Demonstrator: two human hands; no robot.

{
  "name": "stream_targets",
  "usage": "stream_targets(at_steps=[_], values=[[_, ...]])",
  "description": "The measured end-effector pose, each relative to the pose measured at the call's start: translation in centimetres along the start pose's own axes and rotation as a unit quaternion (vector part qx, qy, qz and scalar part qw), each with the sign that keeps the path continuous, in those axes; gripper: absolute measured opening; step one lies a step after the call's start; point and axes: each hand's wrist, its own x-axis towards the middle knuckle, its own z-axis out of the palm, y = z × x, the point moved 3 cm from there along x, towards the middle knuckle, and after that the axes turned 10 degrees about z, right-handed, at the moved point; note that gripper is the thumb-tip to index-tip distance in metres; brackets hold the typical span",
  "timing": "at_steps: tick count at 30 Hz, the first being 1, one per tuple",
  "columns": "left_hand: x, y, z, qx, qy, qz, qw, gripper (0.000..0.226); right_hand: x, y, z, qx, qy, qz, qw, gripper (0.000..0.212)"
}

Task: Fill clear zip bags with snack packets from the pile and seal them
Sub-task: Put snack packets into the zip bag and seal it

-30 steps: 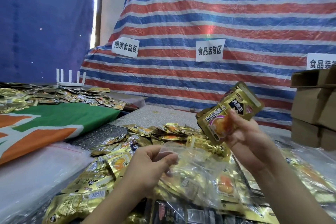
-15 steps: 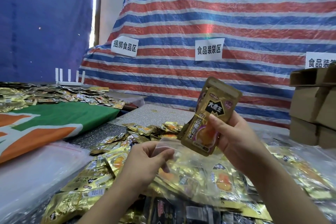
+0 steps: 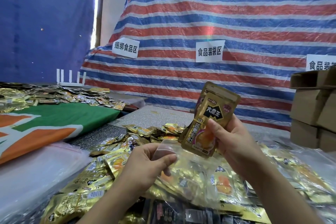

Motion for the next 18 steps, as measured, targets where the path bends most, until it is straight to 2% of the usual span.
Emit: stream_targets(at_steps=[5, 9, 12, 18], values=[[-0.05, -0.27, -0.11, -0.006, -0.002, -0.002, 1.000, 0.030, 0.02, 0.00, 0.10, 0.015, 0.017, -0.012, 1.000, 0.041], [-0.10, -0.27, -0.13, -0.006, -0.007, 0.005, 1.000, 0.030, -0.27, 0.18, 0.27, -0.011, 0.000, -0.013, 1.000, 0.036], [-0.03, -0.25, -0.13, -0.014, -0.009, 0.007, 1.000, 0.022, -0.35, 0.16, 0.52, -0.044, -0.024, -0.004, 0.999, 0.028], [0.00, -0.24, -0.11, -0.008, -0.020, 0.015, 1.000, 0.017, -0.76, -0.53, 0.36, -0.160, -0.024, -0.024, 0.987, 0.028]])
